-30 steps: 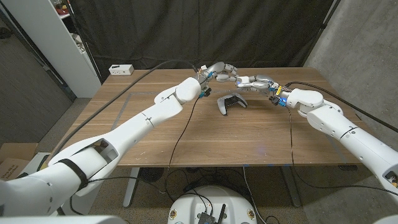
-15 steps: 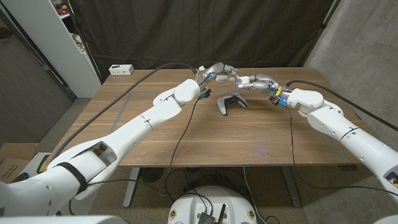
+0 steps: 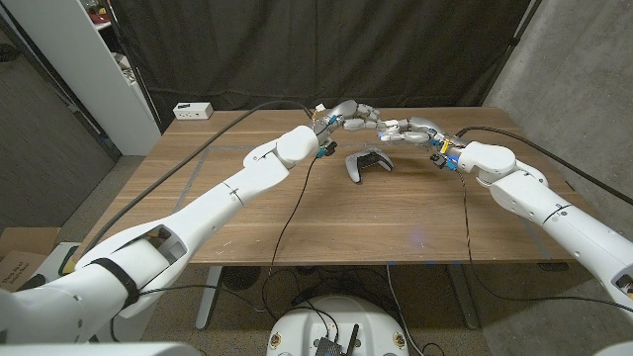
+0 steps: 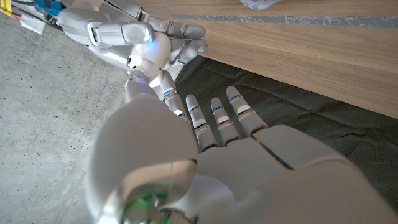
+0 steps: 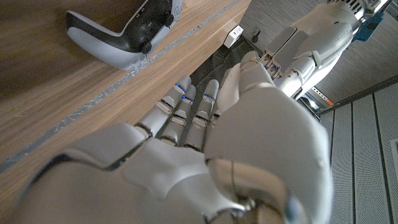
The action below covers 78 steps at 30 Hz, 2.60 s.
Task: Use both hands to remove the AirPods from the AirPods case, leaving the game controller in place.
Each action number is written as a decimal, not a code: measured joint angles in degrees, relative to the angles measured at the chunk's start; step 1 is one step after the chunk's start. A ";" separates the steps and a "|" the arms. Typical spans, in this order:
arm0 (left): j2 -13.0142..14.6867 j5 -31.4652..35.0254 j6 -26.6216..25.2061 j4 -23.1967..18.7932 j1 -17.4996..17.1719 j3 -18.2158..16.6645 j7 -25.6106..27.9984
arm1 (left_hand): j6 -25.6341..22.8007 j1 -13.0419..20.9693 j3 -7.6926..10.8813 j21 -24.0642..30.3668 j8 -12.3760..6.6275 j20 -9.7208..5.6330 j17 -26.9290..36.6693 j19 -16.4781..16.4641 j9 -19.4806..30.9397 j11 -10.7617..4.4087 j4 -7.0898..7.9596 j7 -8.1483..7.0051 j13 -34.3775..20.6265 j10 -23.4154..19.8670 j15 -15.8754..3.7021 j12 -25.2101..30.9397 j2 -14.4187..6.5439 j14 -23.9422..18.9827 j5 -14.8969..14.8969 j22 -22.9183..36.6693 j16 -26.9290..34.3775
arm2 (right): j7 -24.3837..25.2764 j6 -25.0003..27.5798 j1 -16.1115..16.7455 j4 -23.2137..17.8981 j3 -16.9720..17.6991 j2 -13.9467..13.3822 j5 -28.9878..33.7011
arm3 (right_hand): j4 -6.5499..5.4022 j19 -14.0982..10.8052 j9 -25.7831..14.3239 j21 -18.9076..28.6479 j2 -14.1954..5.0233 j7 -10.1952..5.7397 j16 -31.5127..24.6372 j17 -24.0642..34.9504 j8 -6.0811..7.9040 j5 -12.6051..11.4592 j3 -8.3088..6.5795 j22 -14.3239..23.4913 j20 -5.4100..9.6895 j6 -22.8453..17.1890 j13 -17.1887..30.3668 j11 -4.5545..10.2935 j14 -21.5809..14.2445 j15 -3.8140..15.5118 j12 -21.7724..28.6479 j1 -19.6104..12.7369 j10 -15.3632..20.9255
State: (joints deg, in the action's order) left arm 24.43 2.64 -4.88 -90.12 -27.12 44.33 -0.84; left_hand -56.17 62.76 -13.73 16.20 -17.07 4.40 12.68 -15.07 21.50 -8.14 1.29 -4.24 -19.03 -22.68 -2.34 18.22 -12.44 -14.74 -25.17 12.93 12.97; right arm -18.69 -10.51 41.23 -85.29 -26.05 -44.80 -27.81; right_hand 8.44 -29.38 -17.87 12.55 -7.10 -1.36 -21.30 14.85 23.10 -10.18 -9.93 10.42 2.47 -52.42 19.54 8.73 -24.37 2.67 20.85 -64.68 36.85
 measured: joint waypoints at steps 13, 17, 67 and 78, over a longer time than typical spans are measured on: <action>0.18 0.06 -0.81 -0.41 0.00 0.13 0.66 | -0.56 -0.90 6.23 0.34 -0.47 -0.22 -0.06 -0.22 0.00 0.28 6.55 0.97 -0.27 0.16 0.00 0.00 0.58 -0.63 0.88 0.27 0.00 | 0.50 -4.44 -0.05 2.46 -0.02 0.74 1.96 | -0.07 0.00 0.00 0.00 -0.40 -0.91 0.00 0.00 0.01 -0.22 0.39 0.00 0.00 -0.01 0.29 1.07 0.00 0.00 0.00 -0.40 1.00; 0.38 0.25 -1.05 -0.56 -0.11 0.13 1.05 | 0.42 -0.87 6.39 0.50 -1.97 -0.22 -0.17 -0.22 0.01 0.28 6.71 0.94 -0.26 0.16 0.00 0.00 0.95 -0.63 1.28 0.27 0.00 | 0.58 -5.45 -0.12 3.12 -0.01 1.04 2.27 | -0.07 0.00 0.00 0.00 -0.46 -0.91 -0.01 0.00 0.00 -0.21 0.39 0.00 0.00 0.00 0.29 1.24 0.00 0.00 0.00 -0.47 0.97; 2.09 8.78 8.63 -4.35 -8.32 -3.53 15.61 | 12.07 1.21 1.97 0.95 4.24 1.04 -0.80 1.05 0.31 0.32 0.49 -5.24 -2.39 3.12 0.10 -1.58 6.24 -0.07 2.74 -0.43 -0.90 | 4.26 6.59 -0.83 -5.93 -1.07 -2.42 5.67 | -0.31 0.31 0.00 0.05 -0.40 -1.04 -0.23 -0.25 -0.21 -0.23 1.57 -0.02 0.31 -0.18 1.73 -0.25 -0.54 -0.09 0.00 -0.99 1.83; 1.89 8.32 9.18 -4.00 -9.38 -4.41 15.68 | 6.87 3.09 1.96 0.68 2.65 1.03 -0.80 1.04 -0.25 -0.58 -0.45 -5.45 -2.65 2.83 -0.01 -1.58 6.02 0.43 1.84 -0.70 -0.90 | 5.25 9.25 -0.95 -8.03 -1.09 -3.04 6.12 | -0.31 0.31 0.00 0.05 -0.62 -1.03 -0.22 -0.51 -0.21 -0.22 1.57 -0.02 0.31 -0.19 1.88 -0.56 -0.57 -0.05 0.35 -1.22 2.13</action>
State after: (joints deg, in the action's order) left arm 26.32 10.95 4.30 -94.12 -36.50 39.93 14.84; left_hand -49.31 65.85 -11.77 16.88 -14.42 5.43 11.88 -14.03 21.25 -8.72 0.84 -9.69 -21.68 -19.85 -2.36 16.64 -6.42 -14.31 -23.33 12.23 12.08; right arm -13.44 -1.26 40.28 -93.32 -27.15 -47.84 -21.69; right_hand 8.13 -29.08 -17.87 12.60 -7.72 -2.39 -21.52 14.34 22.90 -10.40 -8.35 10.41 2.78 -52.61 21.42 8.16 -24.94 2.62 21.20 -65.89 38.98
